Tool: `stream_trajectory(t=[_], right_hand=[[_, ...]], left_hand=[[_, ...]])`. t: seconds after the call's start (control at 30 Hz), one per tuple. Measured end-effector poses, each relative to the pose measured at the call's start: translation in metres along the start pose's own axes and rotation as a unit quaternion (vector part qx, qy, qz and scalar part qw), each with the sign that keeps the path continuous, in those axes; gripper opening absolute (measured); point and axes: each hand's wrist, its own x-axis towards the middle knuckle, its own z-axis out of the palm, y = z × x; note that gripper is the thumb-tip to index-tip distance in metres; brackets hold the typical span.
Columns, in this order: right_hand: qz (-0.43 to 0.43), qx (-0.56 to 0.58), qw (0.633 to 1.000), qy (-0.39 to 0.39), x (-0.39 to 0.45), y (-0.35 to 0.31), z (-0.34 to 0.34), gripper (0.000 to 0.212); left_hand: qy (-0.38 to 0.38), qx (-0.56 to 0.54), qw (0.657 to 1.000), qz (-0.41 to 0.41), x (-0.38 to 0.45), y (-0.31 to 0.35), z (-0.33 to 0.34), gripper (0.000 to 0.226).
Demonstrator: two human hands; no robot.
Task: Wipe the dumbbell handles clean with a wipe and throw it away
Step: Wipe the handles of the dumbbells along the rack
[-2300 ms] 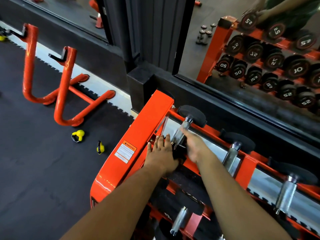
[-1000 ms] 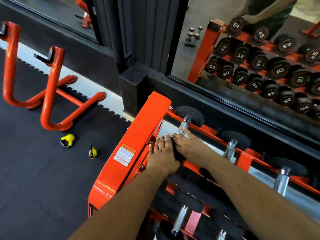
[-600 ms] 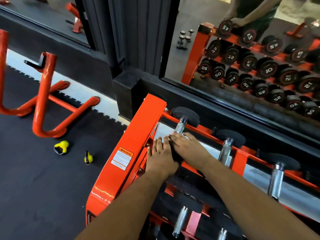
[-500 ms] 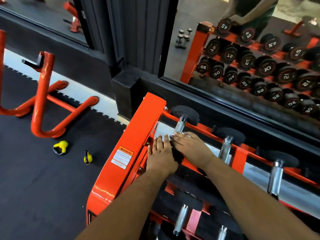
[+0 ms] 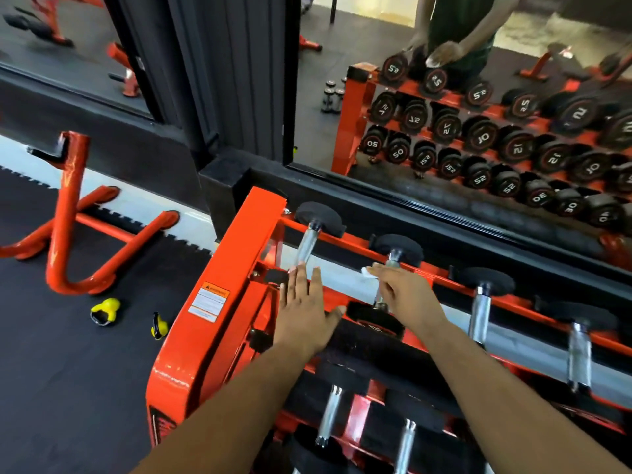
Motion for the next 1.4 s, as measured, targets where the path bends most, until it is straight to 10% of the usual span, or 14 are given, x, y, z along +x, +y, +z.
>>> stream_trajectory(t=[0.27,0.6,0.8,1.0,1.17,1.4], right_hand=[[-0.072,-0.024,0.997,0.018,-0.019,0.042,-0.003,0.043],[-0.235,-0.201,0.93,-0.199,-0.02,0.067,0.0,0.059],[-0.113,-0.214,0.954,-0.177,-0.017,0.072,0.004,0.086],[-0.251,-0.277,0.909,-0.182,-0.027,0.084,0.009,0.071],[-0.085,-0.288,0.945,-0.127,0.002,0.072,0.005,0.087],[-0.29,-0.301,0.898,-0.14,-0.014,0.088,0.012,0.068]], left_hand=[[-0.06,-0.022,0.997,-0.031,-0.02,0.077,0.054,0.098],[-0.085,-0.033,0.995,-0.052,-0.011,0.103,0.078,0.101],[-0.089,-0.045,0.994,-0.047,0.005,0.089,0.083,0.1],[-0.093,-0.042,0.994,-0.045,0.01,0.09,0.089,0.099],[-0.125,-0.026,0.99,-0.061,0.011,0.091,0.081,0.099],[-0.137,-0.038,0.987,-0.078,0.013,0.096,0.076,0.1]])
